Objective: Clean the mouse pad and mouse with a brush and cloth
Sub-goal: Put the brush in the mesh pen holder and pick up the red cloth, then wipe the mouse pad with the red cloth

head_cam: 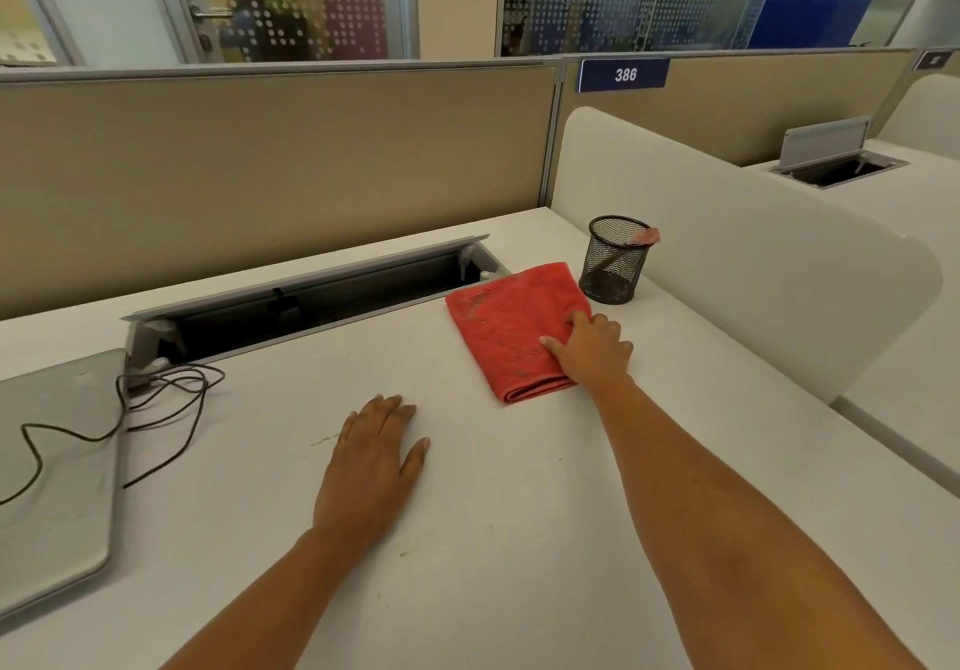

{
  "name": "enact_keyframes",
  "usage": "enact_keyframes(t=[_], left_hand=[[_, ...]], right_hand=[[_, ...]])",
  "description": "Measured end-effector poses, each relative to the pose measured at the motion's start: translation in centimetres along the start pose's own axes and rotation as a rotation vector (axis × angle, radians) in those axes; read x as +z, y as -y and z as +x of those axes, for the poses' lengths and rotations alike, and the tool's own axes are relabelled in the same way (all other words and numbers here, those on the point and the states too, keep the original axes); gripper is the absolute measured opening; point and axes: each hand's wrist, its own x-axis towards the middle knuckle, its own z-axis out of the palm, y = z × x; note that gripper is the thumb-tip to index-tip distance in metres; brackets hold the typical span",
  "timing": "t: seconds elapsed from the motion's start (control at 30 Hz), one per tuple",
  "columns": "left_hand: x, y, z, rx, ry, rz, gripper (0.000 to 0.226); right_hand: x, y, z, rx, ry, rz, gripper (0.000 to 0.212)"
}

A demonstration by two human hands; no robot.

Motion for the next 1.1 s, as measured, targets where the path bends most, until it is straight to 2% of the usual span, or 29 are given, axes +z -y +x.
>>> enact_keyframes(t=[0.13,0.3,0.47,0.6,0.67,0.77,0.87,0.97,1.1], left_hand=[[-0.2,-0.1,-0.5,-0.004,0.021,0.013,0.045],[-0.9,-0.9,-1.3,-0.045,0.022,-0.119,0.043],[-3.7,-3.1,-2.3,-0.295,-0.094,-0.597,0.041],[-7.2,-3.6,-3.2,-0.638,-0.035,-1.167,0.051],[-9.2,-3.0,-4.0,-0.714,-0.033,-1.382,0.052],[-12.1,-1.5,-5.9,-0.704,-0.027,-1.524,0.045],[-14.6,-0.2,-8.1,-0.635,-0.084,-1.429,0.033],[-16.9,1.0,-10.7,-0.505,-0.141,-1.341,0.036],[-18.7,1.6,-14.7,-0.385,-0.109,-1.410,0.045]], right_hand=[[-0.6,0.9,-1.2,-0.032,-0.043,0.101,0.036],[-2.0,3.3,-4.1,-0.066,-0.132,0.333,0.030],[-3.9,7.5,-8.7,-0.134,-0.062,0.590,0.033],[-5.1,11.1,-13.3,-0.165,0.078,0.790,0.040],[-5.4,12.5,-15.7,-0.155,0.171,0.897,0.041],[-5.5,13.8,-19.3,-0.157,0.337,1.020,0.032],[-5.1,14.3,-22.5,-0.168,0.469,1.009,0.031],[-5.0,14.5,-25.5,-0.116,0.645,1.139,0.038],[-4.9,15.5,-29.1,-0.066,0.807,1.341,0.060]])
